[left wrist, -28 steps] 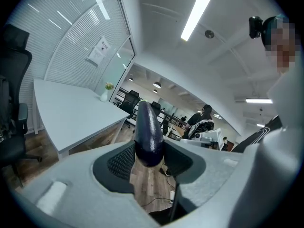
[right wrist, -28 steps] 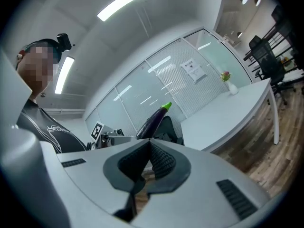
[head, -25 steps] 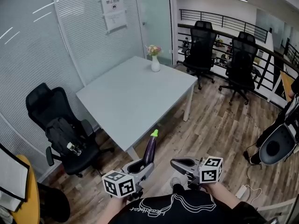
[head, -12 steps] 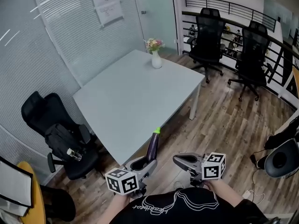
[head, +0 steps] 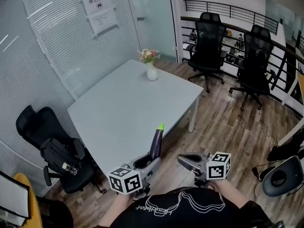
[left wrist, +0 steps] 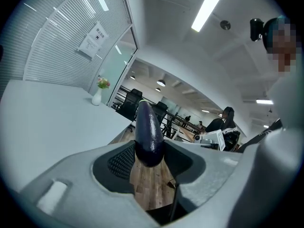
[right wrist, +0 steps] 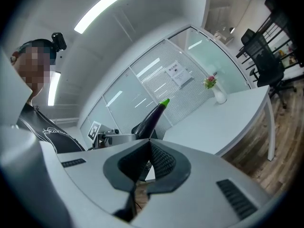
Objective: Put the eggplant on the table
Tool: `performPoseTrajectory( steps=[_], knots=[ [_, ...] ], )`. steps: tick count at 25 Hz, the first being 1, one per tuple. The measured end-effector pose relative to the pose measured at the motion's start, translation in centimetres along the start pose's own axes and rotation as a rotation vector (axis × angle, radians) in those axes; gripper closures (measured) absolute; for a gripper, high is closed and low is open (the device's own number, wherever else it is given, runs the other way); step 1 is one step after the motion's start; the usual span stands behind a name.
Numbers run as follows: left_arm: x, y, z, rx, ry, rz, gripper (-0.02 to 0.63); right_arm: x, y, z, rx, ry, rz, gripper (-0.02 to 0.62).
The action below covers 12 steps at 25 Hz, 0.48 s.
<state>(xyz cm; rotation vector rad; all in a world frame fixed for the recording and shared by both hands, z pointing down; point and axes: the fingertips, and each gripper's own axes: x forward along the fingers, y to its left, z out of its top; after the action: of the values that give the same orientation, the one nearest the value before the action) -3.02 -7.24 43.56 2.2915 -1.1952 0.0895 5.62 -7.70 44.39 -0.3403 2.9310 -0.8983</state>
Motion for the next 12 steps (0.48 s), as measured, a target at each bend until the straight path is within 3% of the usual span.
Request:
performPoseTrajectory(
  steps=[5, 12],
  knots=[
    [0.8, 0.6, 1.7, 0.035, -0.029, 0.003, 0.41, 0.6, -0.7, 1.7, -0.042, -0.015, 0.019, 0.591],
    [2.3, 3.2, 3.0, 0.022, -0.035, 0.021, 0.41, 1.6, -3.2, 2.7, -0.019, -0.018, 0.008, 0.591]
  ],
)
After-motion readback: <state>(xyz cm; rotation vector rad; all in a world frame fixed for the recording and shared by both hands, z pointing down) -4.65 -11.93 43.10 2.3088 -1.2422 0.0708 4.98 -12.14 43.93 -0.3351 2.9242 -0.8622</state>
